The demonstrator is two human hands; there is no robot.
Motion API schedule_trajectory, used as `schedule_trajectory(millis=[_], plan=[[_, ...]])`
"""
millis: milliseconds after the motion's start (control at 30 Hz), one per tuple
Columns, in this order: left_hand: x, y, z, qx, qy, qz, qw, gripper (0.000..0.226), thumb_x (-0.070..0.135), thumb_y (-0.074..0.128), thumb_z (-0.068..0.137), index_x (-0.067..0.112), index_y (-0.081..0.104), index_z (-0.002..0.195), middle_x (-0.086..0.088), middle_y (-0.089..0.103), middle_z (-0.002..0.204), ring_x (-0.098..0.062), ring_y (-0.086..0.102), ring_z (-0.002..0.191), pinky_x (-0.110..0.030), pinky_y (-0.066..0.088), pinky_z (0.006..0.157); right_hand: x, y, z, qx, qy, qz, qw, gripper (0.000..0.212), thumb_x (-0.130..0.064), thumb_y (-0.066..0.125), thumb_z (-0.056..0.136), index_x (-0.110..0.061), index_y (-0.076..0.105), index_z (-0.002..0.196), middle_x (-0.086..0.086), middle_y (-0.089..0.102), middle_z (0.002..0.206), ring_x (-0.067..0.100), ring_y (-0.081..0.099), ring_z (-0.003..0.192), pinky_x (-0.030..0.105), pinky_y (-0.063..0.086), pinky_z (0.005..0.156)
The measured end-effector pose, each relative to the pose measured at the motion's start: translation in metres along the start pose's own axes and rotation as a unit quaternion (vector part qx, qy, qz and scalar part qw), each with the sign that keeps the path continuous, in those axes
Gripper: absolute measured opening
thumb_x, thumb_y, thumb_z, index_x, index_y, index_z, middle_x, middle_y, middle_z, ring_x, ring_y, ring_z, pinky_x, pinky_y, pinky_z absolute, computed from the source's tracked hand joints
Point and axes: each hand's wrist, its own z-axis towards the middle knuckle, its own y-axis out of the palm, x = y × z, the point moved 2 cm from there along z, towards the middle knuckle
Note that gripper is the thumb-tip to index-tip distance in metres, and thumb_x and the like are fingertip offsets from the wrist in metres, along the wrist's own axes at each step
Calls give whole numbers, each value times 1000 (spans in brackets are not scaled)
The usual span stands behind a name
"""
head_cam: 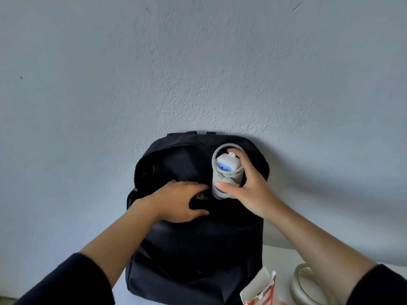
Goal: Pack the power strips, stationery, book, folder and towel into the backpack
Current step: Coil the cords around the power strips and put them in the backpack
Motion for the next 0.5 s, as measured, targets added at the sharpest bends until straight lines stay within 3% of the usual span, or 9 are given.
schedule_trajectory(millis=[100, 200, 400, 500], plan=[[5, 7, 12, -71, -9, 64, 995, 60, 70, 46, 96, 38, 47, 147, 9, 50, 148, -19, 47, 138, -41, 36, 112, 2, 6, 3, -55, 11, -84, 995, 80, -41, 81, 81, -43, 33, 145, -11, 54, 137, 3, 54, 124, 28, 41, 111], [11, 12, 8, -106, 5, 102, 989, 66, 70, 43, 96, 35, 42, 152, 3, 35, 156, -25, 36, 143, -46, 28, 119, 5, 7, 2, -142, 46, -181, 972, 79, -54, 76, 82, -46, 26, 143, -6, 50, 137, 15, 53, 125, 37, 43, 109], [12, 9, 1, -76, 14, 55, 995, 60, 67, 44, 98, 32, 46, 147, 11, 37, 152, -22, 50, 132, -39, 40, 111, 6, 14, 3, -146, 82, -205, 964, 66, -51, 70, 86, -40, 29, 136, 2, 54, 123, 24, 57, 110, 40, 48, 99], [13, 8, 2, -75, 9, 51, 996, 56, 64, 42, 100, 34, 44, 147, 13, 36, 153, -22, 50, 133, -38, 41, 110, 9, 20, -2, -138, 86, -242, 957, 53, -54, 66, 85, -31, 44, 128, 0, 62, 112, 24, 60, 103, 39, 50, 91]])
